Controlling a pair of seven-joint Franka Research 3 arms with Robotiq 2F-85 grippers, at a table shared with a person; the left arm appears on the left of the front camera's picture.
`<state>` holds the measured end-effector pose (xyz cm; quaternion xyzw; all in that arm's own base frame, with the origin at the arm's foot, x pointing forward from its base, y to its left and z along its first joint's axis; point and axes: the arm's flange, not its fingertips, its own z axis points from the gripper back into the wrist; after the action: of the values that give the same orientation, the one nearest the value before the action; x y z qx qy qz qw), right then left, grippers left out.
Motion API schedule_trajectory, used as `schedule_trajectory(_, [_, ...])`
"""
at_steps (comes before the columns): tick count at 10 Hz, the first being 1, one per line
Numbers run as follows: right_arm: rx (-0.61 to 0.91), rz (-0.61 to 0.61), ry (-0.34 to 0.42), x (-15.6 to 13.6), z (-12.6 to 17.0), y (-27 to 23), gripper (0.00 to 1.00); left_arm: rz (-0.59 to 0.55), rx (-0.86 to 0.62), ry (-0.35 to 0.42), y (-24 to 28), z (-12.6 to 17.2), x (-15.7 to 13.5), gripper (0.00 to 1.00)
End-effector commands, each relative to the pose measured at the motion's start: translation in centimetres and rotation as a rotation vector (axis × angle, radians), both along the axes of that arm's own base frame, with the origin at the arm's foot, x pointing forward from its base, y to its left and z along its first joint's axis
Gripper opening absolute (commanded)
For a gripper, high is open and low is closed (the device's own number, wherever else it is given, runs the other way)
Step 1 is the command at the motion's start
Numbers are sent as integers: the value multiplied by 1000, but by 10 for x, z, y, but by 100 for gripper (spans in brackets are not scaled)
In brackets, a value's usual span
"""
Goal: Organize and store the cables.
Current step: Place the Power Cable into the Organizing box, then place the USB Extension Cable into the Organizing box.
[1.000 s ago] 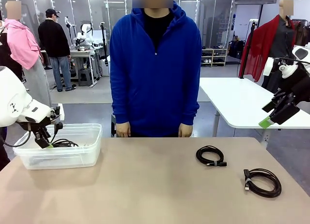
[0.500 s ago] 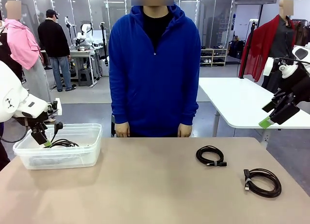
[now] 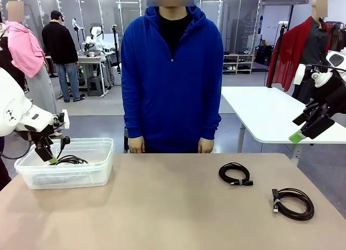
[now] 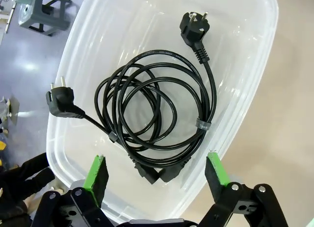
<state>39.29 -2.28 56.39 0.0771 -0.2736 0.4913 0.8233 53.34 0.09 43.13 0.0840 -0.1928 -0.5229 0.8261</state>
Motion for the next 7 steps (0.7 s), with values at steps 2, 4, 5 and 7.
schedule_trajectory(2, [-2,-1,1,0,0,-1,100,3,-2,-1,1,1,0,100])
schedule_trajectory(4, [-2,-1,1,0,0,-1,100,3,-2,-1,1,1,0,100])
schedule_trajectory(5, [-2,-1,1,0,0,-1,100,3,-2,-1,1,1,0,100])
schedule_trajectory(7, [-2,-1,1,0,0,-1,100,3,-2,-1,1,1,0,100])
